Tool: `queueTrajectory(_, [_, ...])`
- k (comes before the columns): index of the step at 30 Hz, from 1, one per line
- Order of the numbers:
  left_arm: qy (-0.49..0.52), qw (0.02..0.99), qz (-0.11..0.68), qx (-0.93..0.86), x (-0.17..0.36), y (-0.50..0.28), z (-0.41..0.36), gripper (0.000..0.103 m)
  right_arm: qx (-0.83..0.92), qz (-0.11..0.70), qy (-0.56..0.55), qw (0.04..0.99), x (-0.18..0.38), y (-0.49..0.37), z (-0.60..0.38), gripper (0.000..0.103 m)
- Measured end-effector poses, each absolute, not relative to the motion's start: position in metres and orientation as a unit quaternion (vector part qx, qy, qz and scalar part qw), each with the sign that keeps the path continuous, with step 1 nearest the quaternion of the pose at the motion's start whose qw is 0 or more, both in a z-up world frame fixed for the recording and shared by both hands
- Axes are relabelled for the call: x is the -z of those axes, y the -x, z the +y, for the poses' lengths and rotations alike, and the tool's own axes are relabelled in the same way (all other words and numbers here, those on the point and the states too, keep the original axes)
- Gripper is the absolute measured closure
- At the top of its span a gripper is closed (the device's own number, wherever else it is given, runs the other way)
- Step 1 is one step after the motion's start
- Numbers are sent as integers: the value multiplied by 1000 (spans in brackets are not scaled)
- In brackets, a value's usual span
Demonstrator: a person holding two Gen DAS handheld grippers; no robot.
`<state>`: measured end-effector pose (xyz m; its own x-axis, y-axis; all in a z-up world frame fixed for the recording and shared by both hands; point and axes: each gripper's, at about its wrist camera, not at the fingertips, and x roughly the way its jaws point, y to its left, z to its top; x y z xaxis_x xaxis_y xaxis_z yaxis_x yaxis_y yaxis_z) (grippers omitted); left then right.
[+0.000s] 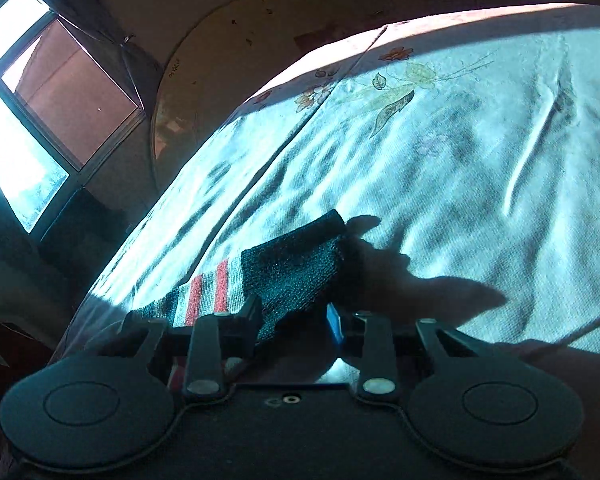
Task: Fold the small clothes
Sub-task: 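Grasp the black sleeve cuff with the right gripper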
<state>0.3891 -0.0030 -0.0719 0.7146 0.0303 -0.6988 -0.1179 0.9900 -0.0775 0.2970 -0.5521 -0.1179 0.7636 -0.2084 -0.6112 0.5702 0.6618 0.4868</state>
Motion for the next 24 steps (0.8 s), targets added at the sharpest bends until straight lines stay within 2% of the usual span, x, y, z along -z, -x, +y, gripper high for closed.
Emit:
queueTrajectory(5, [51,926,373,-35,68,-395,32,0,208,260,-277,901,97,-321,-516,96])
queueTrajectory(10, [76,925,372,-16,71,-404,71,0,70,256,-169,949,59,-367,-400,96])
queueTrajectory(17, [97,929,357,-26,65,-401,117,0,-71,292,-136,944,68,-409,-238,96])
queueTrajectory(24, [150,919,364,-20,75,-397,149,1,-118,323,-119,931,86,-425,-158,96])
